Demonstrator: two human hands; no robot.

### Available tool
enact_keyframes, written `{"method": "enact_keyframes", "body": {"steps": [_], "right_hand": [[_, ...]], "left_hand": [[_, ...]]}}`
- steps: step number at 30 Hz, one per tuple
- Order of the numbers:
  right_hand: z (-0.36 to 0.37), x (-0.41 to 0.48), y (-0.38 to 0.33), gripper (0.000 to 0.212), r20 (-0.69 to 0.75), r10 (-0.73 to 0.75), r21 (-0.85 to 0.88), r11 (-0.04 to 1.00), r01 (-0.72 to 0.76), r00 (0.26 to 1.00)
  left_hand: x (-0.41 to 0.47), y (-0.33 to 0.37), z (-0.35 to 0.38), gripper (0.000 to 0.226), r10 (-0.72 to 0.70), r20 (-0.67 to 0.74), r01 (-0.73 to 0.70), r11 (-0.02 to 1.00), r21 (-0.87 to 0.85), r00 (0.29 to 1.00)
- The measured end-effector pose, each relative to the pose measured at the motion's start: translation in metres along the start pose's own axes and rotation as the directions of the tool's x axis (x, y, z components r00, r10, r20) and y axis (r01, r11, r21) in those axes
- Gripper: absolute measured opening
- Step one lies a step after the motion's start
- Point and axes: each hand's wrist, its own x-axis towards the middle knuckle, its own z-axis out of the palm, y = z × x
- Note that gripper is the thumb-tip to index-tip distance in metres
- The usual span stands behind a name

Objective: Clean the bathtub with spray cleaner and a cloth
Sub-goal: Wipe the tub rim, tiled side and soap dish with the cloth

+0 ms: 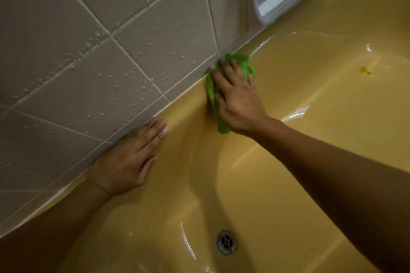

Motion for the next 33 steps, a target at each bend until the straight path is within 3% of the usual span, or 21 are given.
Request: {"method": "enact_keyframes", "body": {"steps": [7, 11, 14, 21, 27, 33], "right_hand": [[-0.013, 0.003, 0.027, 0.061, 0.097, -0.111, -0.068, 0.991, 0.118, 0.989], [-0.049, 0.032, 0.07, 0.067, 0.025, 0.039, -0.006, 0.999, -0.039, 0.999], [-0.07, 0.045, 0.085, 0.061, 0.015, 0.059, -0.014, 0.998, -0.059, 0.998], [-0.053, 0.042, 0.061, 0.061, -0.061, 0.181, 0.046, 0.983, -0.178, 0.982], [-0.032, 0.018, 0.025, 0.062, 0.011, 0.047, 0.01, 0.999, -0.047, 0.999], [-0.011, -0.002, -0.013, 0.076, 0.123, -0.036, -0.06, 0.997, 0.043, 0.992]], "left_hand": [[0.0, 0.0, -0.002, 0.066, -0.015, 0.027, 0.015, 1.0, 0.0, 1.0], [-0.002, 0.001, -0.003, 0.065, -0.015, 0.019, 0.015, 1.0, -0.006, 1.0], [-0.003, 0.0, -0.002, 0.065, -0.019, 0.02, 0.019, 1.0, -0.004, 1.0], [-0.002, 0.0, 0.0, 0.066, -0.014, 0.004, 0.014, 1.0, -0.018, 1.0], [-0.005, 0.001, 0.001, 0.066, -0.03, 0.002, 0.03, 0.999, -0.019, 1.0], [-0.034, 0.002, 0.0, 0.066, -0.093, 0.009, 0.093, 0.995, -0.037, 0.996]]}}
